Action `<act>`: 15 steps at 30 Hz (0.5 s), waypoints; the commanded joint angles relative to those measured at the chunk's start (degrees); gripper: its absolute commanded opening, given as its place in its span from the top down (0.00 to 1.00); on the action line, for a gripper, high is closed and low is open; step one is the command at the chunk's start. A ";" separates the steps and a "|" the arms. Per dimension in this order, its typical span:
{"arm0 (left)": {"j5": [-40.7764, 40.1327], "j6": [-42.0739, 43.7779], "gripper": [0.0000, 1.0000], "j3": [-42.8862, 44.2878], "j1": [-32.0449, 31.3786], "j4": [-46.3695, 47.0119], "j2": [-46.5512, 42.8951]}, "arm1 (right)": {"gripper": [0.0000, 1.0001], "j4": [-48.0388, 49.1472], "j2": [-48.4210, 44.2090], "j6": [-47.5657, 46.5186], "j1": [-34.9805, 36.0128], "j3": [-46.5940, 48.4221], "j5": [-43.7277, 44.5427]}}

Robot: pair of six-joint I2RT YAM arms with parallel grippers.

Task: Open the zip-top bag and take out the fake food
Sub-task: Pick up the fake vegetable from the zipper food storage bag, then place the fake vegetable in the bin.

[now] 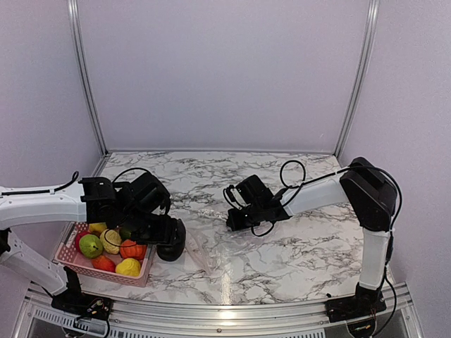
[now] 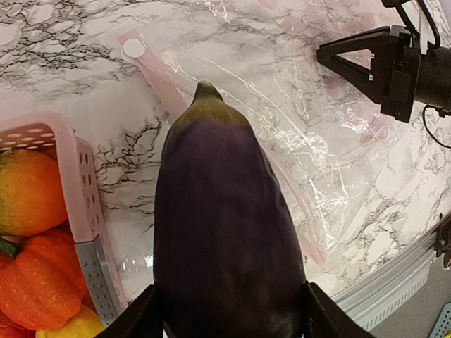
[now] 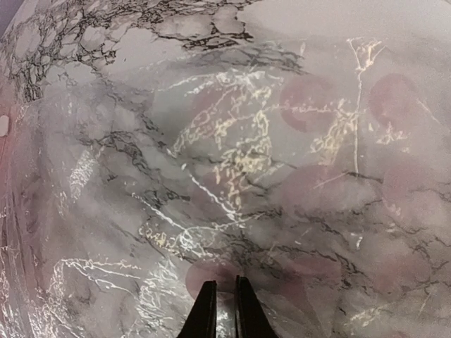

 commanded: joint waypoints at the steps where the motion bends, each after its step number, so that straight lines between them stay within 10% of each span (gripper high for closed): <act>1: -4.37 -3.77 0.57 1.36 -0.15 -5.58 -5.62 | 0.90 -1.72 1.50 -0.29 -0.75 -0.54 0.21; 15: -18.62 -18.50 0.57 -1.53 -0.15 -21.62 -17.89 | 0.90 -2.61 1.30 -1.16 -0.75 0.97 -0.79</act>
